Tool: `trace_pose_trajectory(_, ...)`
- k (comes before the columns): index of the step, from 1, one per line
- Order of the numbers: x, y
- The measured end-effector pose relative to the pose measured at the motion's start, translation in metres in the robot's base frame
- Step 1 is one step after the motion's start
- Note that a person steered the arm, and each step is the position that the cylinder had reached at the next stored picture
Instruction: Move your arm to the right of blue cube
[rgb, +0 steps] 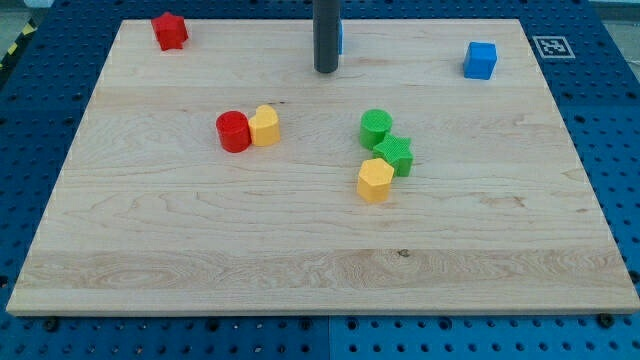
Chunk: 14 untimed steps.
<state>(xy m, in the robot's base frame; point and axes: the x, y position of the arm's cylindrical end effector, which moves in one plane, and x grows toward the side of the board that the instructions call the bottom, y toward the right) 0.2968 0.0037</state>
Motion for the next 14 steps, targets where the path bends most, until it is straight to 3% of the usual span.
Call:
trace_pose_trajectory(3, 0.000, 0.015)
trace_pose_trajectory(6, -0.001, 0.102)
trace_pose_trajectory(8, -0.041, 0.124)
trace_pose_trajectory(11, -0.047, 0.180)
trace_pose_trajectory(12, -0.047, 0.223)
trace_pose_trajectory(14, -0.011, 0.243)
